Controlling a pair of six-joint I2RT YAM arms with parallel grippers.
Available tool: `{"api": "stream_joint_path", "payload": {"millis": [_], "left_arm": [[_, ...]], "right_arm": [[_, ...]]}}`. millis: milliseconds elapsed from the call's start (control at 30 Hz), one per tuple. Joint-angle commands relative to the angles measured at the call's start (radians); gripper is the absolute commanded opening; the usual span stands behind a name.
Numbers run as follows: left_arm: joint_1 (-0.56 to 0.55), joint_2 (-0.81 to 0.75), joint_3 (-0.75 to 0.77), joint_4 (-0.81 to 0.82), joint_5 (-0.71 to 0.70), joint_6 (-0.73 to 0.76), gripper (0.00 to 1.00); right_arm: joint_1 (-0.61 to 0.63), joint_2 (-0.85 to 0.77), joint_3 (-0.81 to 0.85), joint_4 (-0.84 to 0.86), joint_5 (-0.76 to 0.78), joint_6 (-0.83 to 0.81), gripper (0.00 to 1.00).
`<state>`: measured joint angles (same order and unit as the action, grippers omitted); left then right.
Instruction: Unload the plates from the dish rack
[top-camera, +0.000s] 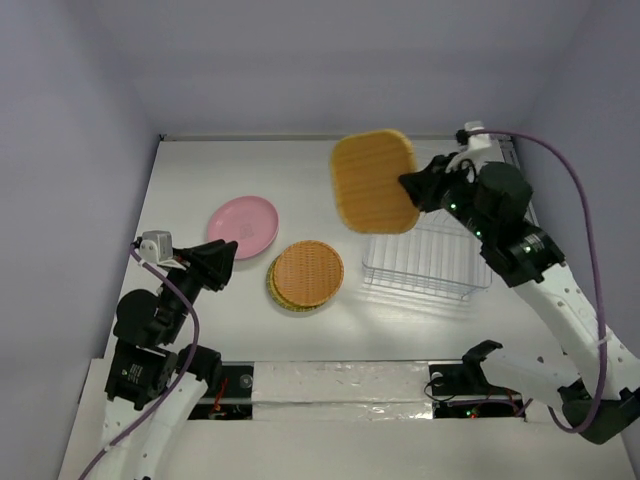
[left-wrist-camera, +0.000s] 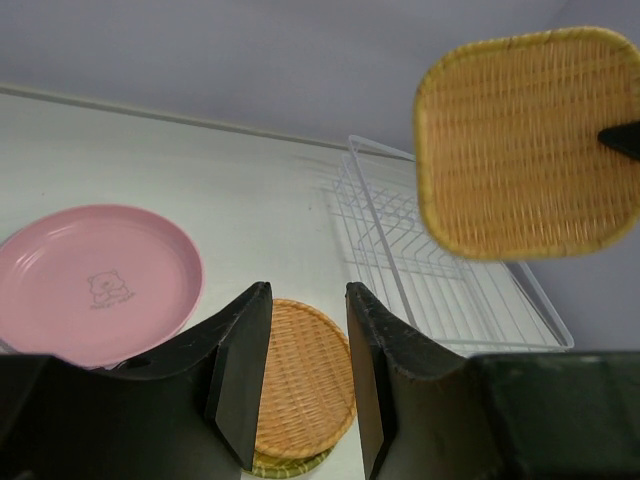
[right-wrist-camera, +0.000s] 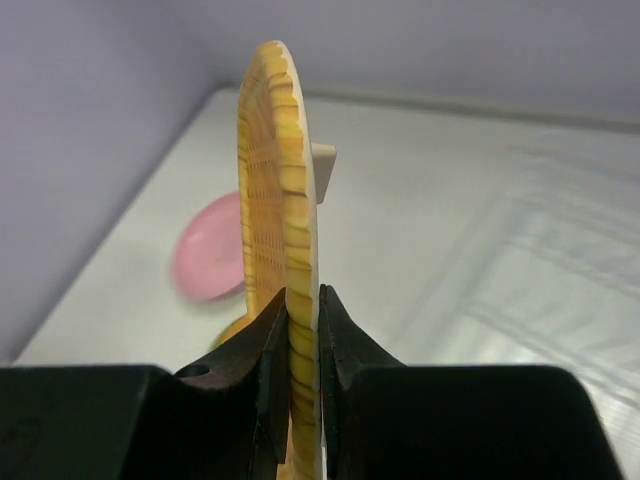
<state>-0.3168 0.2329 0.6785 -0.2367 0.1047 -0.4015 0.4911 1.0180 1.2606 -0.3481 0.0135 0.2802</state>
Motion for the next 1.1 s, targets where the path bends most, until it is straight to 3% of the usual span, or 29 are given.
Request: {"api": "stream_joint_path", "payload": {"millis": [0, 200, 633, 900, 1067], "left_arm": [[0.033, 0.034, 0.003, 0.037, 0.006, 0.000, 0.32], [0.093, 0.062, 0.001, 0.040, 0.020, 0.001, 0.32], [0.130, 0.097, -0.002, 0.048, 0.035, 0.003, 0.32], [0.139, 0.103, -0.002, 0.050, 0.043, 0.004, 0.32], [0.139, 0.103, -0.002, 0.050, 0.046, 0.004, 0.32]], "right_arm": [[0.093, 0.069, -0.073, 0.184, -0.280, 0.141, 0.00], [0.165, 0.209, -0.162, 0.389, -0.484, 0.241, 0.00], [0.188, 0.488, -0.202, 0.512, -0.607, 0.292, 0.00], [0.188, 0.602, -0.153, 0.416, -0.555, 0.240, 0.02], [0.188, 0.607, -0.142, 0.308, -0.420, 0.200, 0.15]]}}
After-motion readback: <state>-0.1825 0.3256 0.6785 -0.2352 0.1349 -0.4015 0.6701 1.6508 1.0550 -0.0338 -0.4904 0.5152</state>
